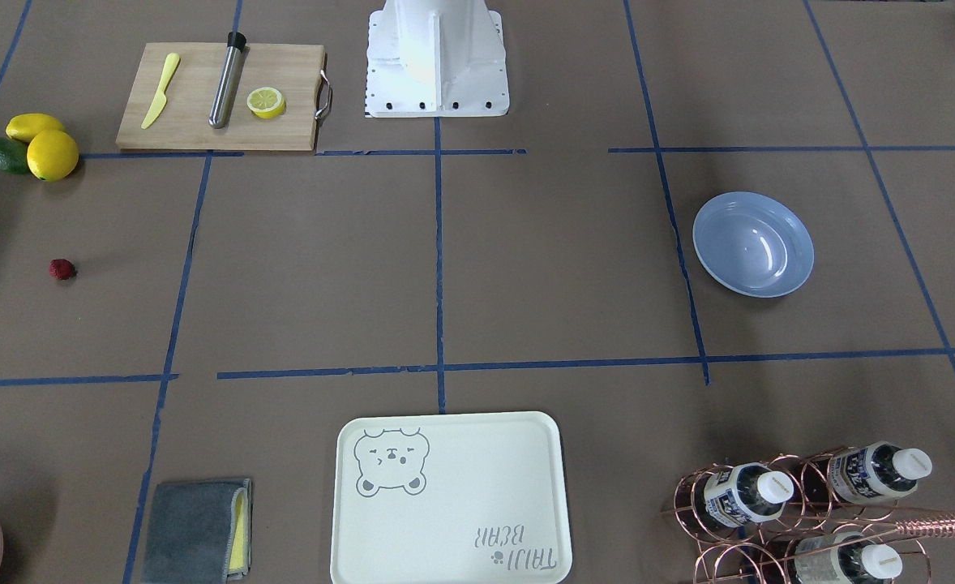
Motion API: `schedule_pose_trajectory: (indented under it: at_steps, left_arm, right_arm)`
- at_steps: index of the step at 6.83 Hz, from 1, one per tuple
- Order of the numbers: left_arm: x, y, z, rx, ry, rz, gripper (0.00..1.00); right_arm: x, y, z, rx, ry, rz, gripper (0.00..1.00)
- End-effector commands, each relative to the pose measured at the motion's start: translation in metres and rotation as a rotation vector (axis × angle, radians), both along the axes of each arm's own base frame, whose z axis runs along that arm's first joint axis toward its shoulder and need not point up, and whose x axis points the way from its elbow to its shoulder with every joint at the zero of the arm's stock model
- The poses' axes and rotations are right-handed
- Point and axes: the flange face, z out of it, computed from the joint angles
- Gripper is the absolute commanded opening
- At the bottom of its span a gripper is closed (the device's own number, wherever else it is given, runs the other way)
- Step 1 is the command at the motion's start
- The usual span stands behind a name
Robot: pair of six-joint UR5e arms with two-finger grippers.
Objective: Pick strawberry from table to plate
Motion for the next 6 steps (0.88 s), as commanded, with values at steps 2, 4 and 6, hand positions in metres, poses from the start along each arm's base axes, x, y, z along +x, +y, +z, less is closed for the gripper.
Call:
schedule_pose_trajectory:
  at_steps: [2, 4, 6]
  left_arm:
    - [0.002, -0.005, -0.03, 0.096, 0.01, -0.005, 1.0]
    - [0.065, -0.018, -0.061, 0.086, 0.08, -0.076, 1.0]
    - [0.136, 0.011, -0.06, 0.077, 0.177, -0.115, 1.0]
  right_arm:
    - [-0.002, -0.004, -0.012, 0.023, 0.0, -0.002, 1.0]
    - [-0.007, -0.014, -0.027, 0.056, 0.002, -0.015, 1.0]
    - [-0.008, -0.019, -0.037, 0.071, 0.001, -0.015, 1.0]
